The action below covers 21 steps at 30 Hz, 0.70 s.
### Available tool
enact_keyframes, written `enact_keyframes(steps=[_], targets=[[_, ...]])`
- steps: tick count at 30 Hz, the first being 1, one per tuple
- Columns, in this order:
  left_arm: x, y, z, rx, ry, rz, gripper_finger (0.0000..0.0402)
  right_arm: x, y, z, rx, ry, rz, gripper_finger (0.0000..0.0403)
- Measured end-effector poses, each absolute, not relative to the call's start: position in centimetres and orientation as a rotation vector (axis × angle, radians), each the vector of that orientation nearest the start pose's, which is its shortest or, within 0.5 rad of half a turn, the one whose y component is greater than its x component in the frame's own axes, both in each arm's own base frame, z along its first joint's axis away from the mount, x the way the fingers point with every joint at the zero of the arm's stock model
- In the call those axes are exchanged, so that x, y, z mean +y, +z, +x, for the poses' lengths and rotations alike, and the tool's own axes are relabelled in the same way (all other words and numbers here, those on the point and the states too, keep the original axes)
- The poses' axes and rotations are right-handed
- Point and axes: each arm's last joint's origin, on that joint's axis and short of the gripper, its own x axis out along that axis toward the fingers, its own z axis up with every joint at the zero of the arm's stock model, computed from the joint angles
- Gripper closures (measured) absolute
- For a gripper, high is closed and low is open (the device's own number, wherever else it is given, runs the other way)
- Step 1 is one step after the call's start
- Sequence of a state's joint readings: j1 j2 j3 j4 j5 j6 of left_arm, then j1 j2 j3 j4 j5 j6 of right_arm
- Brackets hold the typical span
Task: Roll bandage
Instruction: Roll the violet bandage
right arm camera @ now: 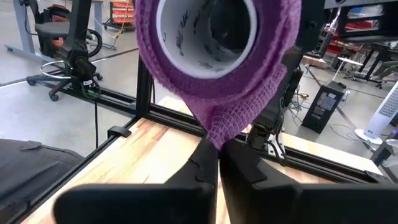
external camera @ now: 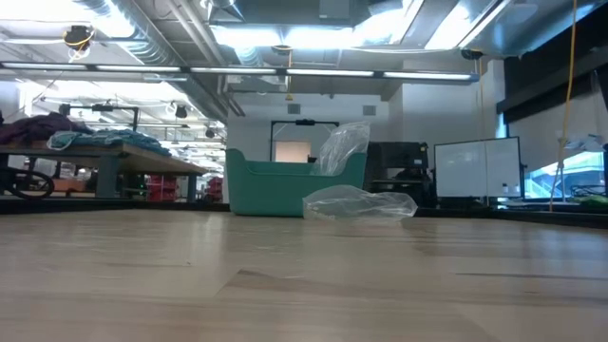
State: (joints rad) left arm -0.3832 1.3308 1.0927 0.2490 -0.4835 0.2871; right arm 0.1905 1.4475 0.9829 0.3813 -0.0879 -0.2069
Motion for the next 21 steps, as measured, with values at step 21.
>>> enact_keyframes(steps=[21], targets=[[-14.4, 39.0, 25.8, -0.240, 0.176, 0.460, 0.0386, 5.2, 28.6, 32.3, 0.234, 0.213, -0.252, 0.0399]])
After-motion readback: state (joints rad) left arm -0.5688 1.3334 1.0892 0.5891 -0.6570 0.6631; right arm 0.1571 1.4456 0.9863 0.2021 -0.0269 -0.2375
